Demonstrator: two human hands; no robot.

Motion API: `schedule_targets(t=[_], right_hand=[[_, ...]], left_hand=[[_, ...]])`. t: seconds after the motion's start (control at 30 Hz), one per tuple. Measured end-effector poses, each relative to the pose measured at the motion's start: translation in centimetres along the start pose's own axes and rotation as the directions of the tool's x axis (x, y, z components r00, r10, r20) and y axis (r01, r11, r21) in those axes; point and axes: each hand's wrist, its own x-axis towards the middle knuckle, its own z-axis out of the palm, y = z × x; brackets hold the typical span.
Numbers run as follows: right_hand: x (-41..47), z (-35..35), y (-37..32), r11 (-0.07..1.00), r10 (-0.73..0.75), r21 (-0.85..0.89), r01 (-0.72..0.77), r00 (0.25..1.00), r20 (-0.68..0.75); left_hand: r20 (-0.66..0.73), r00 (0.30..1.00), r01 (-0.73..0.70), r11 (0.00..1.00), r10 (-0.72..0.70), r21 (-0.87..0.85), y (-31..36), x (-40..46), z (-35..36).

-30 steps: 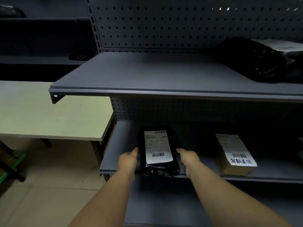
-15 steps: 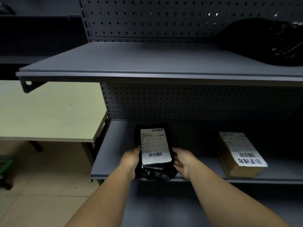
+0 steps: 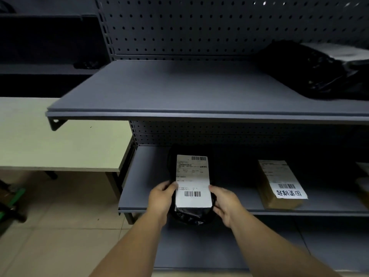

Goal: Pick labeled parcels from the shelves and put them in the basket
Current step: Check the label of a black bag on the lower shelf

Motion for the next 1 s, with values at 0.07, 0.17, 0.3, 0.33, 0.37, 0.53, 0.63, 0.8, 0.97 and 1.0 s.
schedule_targets(t=[0.07, 0.17, 0.3, 0.33, 0.37, 0.53, 0.63, 0.8, 0.97, 1.0], right_hand=[[-1.2, -0.2, -0.1, 1.000, -0.021, -0.008, 0.021, 1.000, -0.014], [-2.8, -0.4, -0.2, 0.998, -0.052, -0.021, 0.052, 0.998, -0.024], [-4.5, -0.5, 0.1, 0.993, -0.118, -0.006, 0.117, 0.992, -0.040], [-4.9, -0.5, 0.1, 0.991, -0.134, -0.008, 0.134, 0.990, -0.046], [-5.2, -0.6, 0.2, 0.989, -0.151, -0.014, 0.150, 0.987, -0.049], [-6.1, -0.8, 0.3, 0.979, -0.204, -0.019, 0.203, 0.978, -0.045], [-6.5, -0.9, 0.3, 0.977, -0.212, -0.007, 0.212, 0.976, -0.044], [-6.6, -1.0, 0.5, 0.978, -0.207, -0.005, 0.207, 0.977, -0.054], [-5.8, -1.1, 0.1, 0.978, -0.208, -0.015, 0.207, 0.977, -0.053], [-5.6, -1.1, 0.0, 0.979, -0.202, -0.015, 0.201, 0.978, -0.059]], left_hand=[[-0.003, 1.000, -0.008, 1.000, 0.008, -0.005, 0.3, -1.2, -0.3], [-0.017, 1.000, -0.013, 1.000, 0.013, -0.019, 0.4, -2.5, -0.7], [-0.041, 0.998, -0.053, 0.998, 0.051, -0.029, 0.3, -3.6, -1.2], [-0.047, 0.997, -0.059, 0.998, 0.058, -0.022, 0.2, -3.8, -1.3], [-0.054, 0.997, -0.062, 0.998, 0.061, -0.016, 0.1, -3.9, -1.4], [-0.080, 0.993, -0.085, 0.996, 0.083, -0.020, -0.2, -4.3, -1.5], [-0.075, 0.993, -0.095, 0.995, 0.094, -0.016, -0.3, -4.4, -1.4], [-0.061, 0.994, -0.091, 0.996, 0.090, -0.016, -0.5, -4.5, -1.3], [-0.070, 0.993, -0.092, 0.996, 0.092, -0.004, -0.3, -3.9, -0.9], [-0.075, 0.994, -0.084, 0.996, 0.084, 0.006, -0.1, -3.9, -0.8]])
